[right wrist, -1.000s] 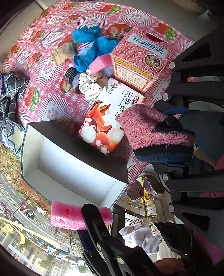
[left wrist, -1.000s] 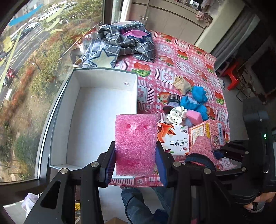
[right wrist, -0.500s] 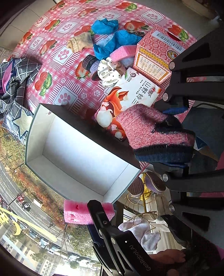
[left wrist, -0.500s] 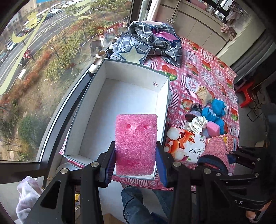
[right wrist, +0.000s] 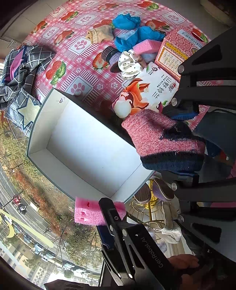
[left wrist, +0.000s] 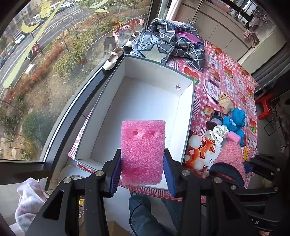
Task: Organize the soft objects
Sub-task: 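Carry the pink sponge and pink sock with both tools over the white box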
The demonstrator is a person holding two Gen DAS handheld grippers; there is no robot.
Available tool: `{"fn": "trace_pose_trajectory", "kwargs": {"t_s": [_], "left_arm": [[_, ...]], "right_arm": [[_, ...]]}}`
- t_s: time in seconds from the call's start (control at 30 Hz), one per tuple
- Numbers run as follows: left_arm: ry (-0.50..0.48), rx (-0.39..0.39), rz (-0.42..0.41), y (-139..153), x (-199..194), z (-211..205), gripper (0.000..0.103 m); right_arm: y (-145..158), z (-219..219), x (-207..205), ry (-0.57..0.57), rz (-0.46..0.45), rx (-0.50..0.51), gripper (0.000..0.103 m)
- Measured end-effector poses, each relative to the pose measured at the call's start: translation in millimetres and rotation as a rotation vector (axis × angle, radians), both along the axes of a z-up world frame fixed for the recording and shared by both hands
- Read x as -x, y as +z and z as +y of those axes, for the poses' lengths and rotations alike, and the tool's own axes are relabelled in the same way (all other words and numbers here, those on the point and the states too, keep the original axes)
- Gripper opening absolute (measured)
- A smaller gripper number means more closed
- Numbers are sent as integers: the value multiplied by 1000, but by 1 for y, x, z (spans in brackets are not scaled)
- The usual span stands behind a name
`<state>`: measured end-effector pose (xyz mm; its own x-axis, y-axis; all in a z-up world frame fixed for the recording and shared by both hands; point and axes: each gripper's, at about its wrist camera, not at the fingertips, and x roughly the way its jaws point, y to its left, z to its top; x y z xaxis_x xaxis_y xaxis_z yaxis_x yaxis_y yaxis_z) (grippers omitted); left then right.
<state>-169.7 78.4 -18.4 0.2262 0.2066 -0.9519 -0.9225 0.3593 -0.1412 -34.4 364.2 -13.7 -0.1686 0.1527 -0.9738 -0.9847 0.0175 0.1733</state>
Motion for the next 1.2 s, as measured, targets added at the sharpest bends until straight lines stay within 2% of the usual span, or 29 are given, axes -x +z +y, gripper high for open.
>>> {"fn": "trace_pose_trajectory", "kwargs": {"t_s": [1.2], "left_arm": [[9, 48, 27, -22, 4, 13, 46]], "right_arm": [[-8, 34, 15, 7, 20, 8, 42]]}}
